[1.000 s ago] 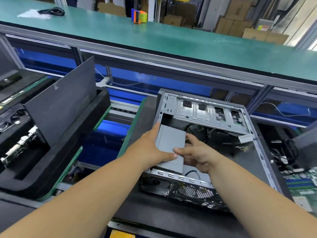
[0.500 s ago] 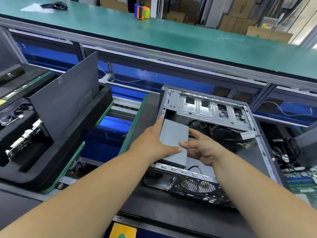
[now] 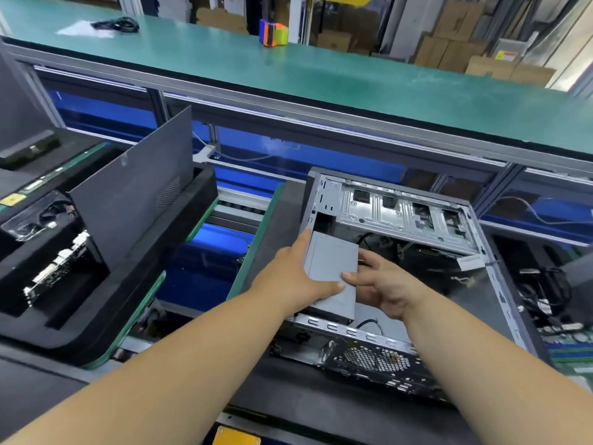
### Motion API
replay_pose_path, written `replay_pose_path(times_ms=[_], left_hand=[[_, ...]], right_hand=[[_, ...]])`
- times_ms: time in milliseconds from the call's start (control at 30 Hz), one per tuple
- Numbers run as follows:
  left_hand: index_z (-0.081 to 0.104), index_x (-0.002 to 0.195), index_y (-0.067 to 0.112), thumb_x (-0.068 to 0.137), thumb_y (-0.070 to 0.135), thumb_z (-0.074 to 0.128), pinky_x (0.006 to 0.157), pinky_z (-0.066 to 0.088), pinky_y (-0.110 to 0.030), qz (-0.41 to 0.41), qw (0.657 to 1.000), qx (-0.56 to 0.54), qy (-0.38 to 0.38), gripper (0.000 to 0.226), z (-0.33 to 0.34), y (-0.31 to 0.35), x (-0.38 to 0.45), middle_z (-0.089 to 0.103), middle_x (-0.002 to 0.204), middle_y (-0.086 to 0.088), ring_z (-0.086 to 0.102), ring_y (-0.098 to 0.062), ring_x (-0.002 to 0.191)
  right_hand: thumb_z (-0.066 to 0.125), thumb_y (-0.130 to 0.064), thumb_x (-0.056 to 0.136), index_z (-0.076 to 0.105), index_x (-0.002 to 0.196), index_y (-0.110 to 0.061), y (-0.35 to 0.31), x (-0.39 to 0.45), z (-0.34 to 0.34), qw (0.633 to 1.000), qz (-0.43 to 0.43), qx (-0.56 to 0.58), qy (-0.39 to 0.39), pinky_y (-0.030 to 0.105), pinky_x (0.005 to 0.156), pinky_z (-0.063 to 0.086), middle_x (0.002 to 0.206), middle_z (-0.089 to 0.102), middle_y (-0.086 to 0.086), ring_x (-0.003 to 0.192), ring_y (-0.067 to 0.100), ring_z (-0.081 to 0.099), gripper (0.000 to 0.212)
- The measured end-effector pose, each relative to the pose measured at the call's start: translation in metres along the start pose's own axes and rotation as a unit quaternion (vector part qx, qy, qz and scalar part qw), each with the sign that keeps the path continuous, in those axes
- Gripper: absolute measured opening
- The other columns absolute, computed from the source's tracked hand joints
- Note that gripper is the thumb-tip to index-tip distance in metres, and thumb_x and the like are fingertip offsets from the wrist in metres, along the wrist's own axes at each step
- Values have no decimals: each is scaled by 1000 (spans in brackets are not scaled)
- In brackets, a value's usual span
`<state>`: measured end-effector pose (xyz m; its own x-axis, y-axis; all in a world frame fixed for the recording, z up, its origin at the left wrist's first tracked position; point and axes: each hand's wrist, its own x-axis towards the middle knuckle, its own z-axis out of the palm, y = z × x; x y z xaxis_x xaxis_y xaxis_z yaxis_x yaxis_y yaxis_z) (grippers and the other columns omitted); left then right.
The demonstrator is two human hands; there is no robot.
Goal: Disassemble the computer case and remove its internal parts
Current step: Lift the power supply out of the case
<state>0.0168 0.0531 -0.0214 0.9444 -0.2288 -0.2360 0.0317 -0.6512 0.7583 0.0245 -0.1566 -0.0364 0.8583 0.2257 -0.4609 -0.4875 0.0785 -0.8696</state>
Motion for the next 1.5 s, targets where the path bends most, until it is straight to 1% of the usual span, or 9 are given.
replay_pose_path(times_ms=[67, 200, 400, 733, 867, 967, 1067, 1233, 1500], left_hand=[[-1, 148, 56, 73, 61, 71, 90, 45, -30, 0, 998, -54, -18, 104, -2, -3, 3, 31, 147, 6, 49, -16, 117], [1, 148, 56, 79, 45, 76, 77, 38, -19, -5, 997, -75, -36, 102, -5, -3, 6, 29, 145, 5, 44, -12, 108], [12, 147, 58, 68, 44, 85, 96, 42, -29, -32, 995, -95, 4, 108, -2, 7, 1, 40, 138, 7, 48, -15, 116], [7, 141, 66, 49, 70, 82, 96, 39, -31, -60, 997, -23, 44, 118, 5, 22, -9, 28, 153, 15, 40, -13, 133], [11, 140, 68, 52, 65, 84, 101, 42, -33, -60, 996, -36, 54, 114, 6, 22, -10, 38, 147, 12, 45, -12, 129], [9, 138, 69, 49, 70, 82, 95, 41, -30, -61, 996, -21, 58, 115, 7, 22, -9, 40, 146, 11, 44, -12, 129], [7, 136, 72, 45, 76, 79, 93, 42, -30, -65, 996, -7, 63, 117, 6, 22, -9, 37, 149, 11, 43, -12, 131], [8, 139, 68, 46, 74, 79, 93, 46, -30, -55, 997, 2, 62, 117, 7, 23, -10, 38, 149, 14, 47, -8, 124], [7, 143, 63, 46, 76, 77, 104, 40, -38, -65, 994, 26, 85, 120, 6, 24, -13, 30, 152, 7, 36, -17, 136]], right_hand=[[80, -6, 70, 57, 131, -26, -3, 3, 2, 1000, 4, -19, 2, 44, 91, 56, 117, 72, 7, 104, 32, 70, 68], [68, 8, 82, 67, 120, -20, -22, 13, 8, 1000, 13, 0, 2, 34, 68, 60, 111, 74, 7, 96, 29, 73, 47], [73, 4, 81, 61, 116, -28, -22, 10, 3, 1000, 18, -19, 14, 34, 62, 59, 113, 71, 9, 86, 33, 74, 49], [77, -7, 82, 45, 137, -30, -1, -8, -19, 998, 15, -47, 26, 41, 79, 59, 110, 74, -1, 89, 28, 74, 68], [78, -24, 83, 24, 152, -31, -7, -9, -9, 987, -40, -148, 51, 38, 93, 50, 138, 54, -2, 107, 17, 63, 88], [75, -32, 81, 12, 154, -38, -13, -18, -9, 916, -140, -362, 99, 37, 110, 33, 158, 24, -7, 140, 19, 32, 96], [62, -12, 77, 11, 149, -49, -31, -24, -7, 799, -257, -544, 2, 36, 115, 16, 159, -8, -25, 148, 10, -10, 96], [56, -5, 79, -6, 154, -42, -54, -15, 6, 558, -311, -754, -153, 24, 115, 0, 161, -20, -19, 147, 14, -24, 104], [56, -10, 87, 4, 158, -30, -49, -7, 1, 491, -360, -776, -164, 29, 121, 1, 164, 9, -4, 151, 19, 2, 90]])
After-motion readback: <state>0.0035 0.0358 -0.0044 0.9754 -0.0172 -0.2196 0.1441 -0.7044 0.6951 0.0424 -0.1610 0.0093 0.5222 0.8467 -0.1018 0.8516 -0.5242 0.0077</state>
